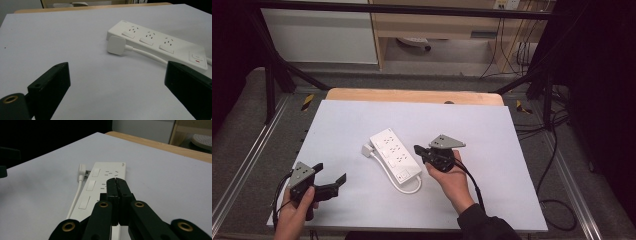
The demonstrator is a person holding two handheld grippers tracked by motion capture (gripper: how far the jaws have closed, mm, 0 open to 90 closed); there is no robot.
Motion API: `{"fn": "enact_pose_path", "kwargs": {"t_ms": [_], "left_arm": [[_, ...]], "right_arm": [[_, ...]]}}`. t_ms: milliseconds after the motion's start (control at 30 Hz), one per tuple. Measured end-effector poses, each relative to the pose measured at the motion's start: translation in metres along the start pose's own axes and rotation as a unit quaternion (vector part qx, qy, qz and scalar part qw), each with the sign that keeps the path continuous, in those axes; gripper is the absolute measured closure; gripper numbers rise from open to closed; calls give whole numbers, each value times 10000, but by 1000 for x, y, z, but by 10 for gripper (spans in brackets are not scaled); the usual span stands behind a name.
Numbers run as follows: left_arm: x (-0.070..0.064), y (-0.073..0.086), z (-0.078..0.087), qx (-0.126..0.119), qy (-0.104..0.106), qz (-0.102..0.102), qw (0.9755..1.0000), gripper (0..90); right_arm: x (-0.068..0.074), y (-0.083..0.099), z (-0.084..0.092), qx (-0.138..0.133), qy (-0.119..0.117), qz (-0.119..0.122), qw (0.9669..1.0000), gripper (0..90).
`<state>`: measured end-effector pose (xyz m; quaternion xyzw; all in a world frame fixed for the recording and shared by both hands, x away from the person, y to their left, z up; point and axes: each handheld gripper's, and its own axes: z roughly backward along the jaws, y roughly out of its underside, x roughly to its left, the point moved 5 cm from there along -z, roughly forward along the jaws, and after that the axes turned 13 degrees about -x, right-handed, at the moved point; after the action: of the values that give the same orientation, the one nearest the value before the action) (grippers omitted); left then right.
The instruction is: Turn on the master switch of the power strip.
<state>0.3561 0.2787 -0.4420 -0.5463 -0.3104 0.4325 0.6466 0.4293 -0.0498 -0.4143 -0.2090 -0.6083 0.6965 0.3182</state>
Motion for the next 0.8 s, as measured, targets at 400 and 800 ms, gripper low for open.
{"fn": "enact_pose_path", "kwargs": {"t_ms": [400, 800], "left_arm": [[0, 0, 0, 15, 14, -4, 10000, 63], [0, 1, 0, 28, 11, 0, 10000, 64]], "right_arm": [[5, 3, -6, 110, -59, 5, 9999, 900], [9, 7, -10, 199, -118, -14, 9997, 900]]}}
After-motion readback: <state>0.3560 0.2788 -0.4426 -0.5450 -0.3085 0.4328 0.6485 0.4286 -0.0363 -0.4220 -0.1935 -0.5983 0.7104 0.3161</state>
